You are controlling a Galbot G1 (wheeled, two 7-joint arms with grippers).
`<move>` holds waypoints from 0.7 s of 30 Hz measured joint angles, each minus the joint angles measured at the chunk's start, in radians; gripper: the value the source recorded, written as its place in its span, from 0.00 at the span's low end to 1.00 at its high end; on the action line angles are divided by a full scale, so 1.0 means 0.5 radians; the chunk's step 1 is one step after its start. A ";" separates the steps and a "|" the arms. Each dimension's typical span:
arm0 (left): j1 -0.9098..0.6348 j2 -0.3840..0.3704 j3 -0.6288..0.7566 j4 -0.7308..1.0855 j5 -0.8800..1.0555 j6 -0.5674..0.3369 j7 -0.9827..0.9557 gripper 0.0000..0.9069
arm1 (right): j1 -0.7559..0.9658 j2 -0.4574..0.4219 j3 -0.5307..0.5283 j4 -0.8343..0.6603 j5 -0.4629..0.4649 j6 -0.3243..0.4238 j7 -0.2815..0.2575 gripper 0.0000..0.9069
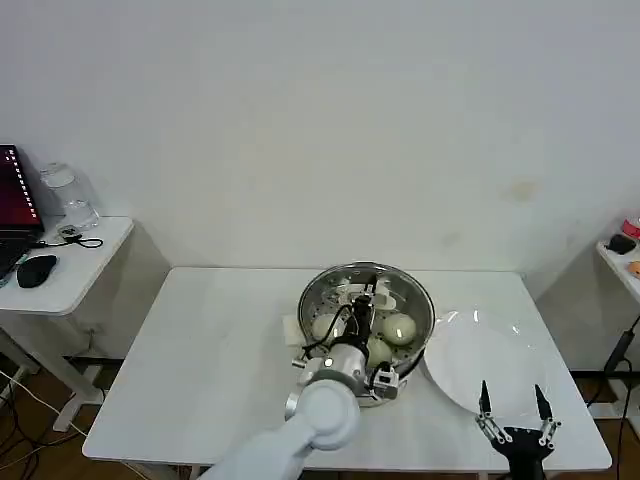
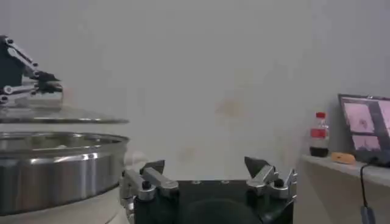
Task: Take steamed baozi put them in steamer then cover it.
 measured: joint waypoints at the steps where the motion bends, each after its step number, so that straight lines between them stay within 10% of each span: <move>1: 0.007 -0.003 0.000 0.009 0.005 0.000 -0.006 0.00 | -0.001 -0.002 0.000 0.000 0.002 0.001 0.000 1.00; 21: 0.005 -0.043 -0.011 0.147 0.031 -0.003 -0.092 0.00 | -0.010 -0.037 -0.006 0.022 0.029 0.003 0.000 1.00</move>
